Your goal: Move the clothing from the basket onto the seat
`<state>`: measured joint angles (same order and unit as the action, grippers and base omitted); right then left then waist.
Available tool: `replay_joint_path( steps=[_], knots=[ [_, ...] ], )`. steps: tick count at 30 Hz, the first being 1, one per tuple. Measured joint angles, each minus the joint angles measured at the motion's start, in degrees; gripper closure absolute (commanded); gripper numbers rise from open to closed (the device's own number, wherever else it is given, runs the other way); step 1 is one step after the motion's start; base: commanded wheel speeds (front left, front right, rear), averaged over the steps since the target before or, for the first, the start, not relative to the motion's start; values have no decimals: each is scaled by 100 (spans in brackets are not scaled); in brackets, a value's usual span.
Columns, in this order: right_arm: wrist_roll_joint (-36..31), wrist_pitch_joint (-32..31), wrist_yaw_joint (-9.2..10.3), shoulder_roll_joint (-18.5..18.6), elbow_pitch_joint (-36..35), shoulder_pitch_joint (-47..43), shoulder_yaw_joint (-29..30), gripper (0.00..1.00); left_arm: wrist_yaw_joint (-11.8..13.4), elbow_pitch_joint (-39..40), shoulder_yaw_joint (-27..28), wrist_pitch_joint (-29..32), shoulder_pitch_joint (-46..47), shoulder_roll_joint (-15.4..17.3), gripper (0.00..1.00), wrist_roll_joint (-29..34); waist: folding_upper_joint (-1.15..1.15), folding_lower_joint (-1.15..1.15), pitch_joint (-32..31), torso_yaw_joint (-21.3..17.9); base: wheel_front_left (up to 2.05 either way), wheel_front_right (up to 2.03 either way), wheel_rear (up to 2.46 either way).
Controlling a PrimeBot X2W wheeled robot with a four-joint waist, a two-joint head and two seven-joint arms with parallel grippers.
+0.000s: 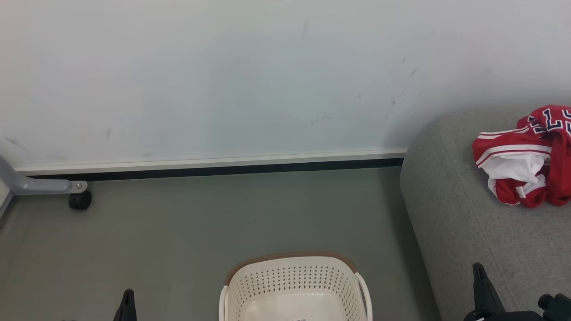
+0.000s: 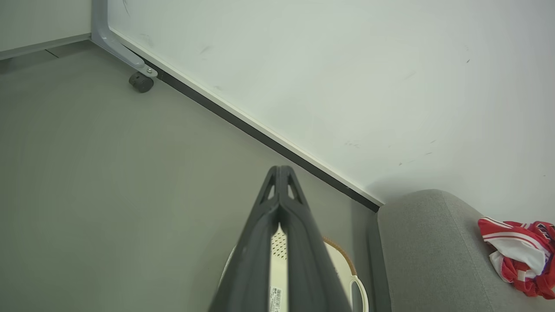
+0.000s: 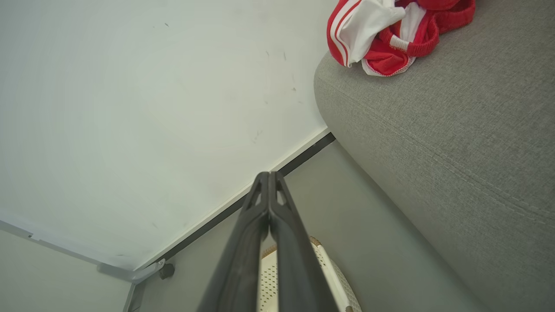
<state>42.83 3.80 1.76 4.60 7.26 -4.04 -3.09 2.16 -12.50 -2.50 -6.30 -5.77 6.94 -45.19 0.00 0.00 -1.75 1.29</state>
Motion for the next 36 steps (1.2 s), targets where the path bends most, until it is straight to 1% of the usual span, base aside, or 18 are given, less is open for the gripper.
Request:
replay_joint_path(
  steps=[14, 19, 21, 26, 27, 36],
  knots=[
    [1096, -243, -186, -44, 225, 149, 245, 100, -213, -94, 182, 305, 229, -100, 100, -1012, 0, 0, 42, -29, 0, 0, 0],
    [1559, -331, -278, -66, 294, 272, 345, 100, -276, -140, 241, 424, 341, -151, 100, -1497, 0, 0, 59, -42, 0, 0, 0],
    [1701, -377, -287, -71, 339, 283, 383, 100, -324, -153, 264, 448, 348, -162, 100, -1627, 0, 0, 65, -46, 0, 0, 0],
    [2086, -447, -380, -90, 419, 374, 465, 100, -379, -182, 342, 566, 453, -185, 100, -1986, 0, 0, 80, -56, 0, 0, 0],
    [2180, -476, -380, -92, 433, 377, 482, 100, -423, -189, 353, 578, 460, -189, 100, -2034, 0, 0, 83, -58, 0, 0, 0],
    [2874, -619, -497, -123, 582, 518, 636, 100, -530, -249, 448, 776, 595, -267, 100, -2710, 0, 0, 110, -77, 0, 0, 0]
  ],
)
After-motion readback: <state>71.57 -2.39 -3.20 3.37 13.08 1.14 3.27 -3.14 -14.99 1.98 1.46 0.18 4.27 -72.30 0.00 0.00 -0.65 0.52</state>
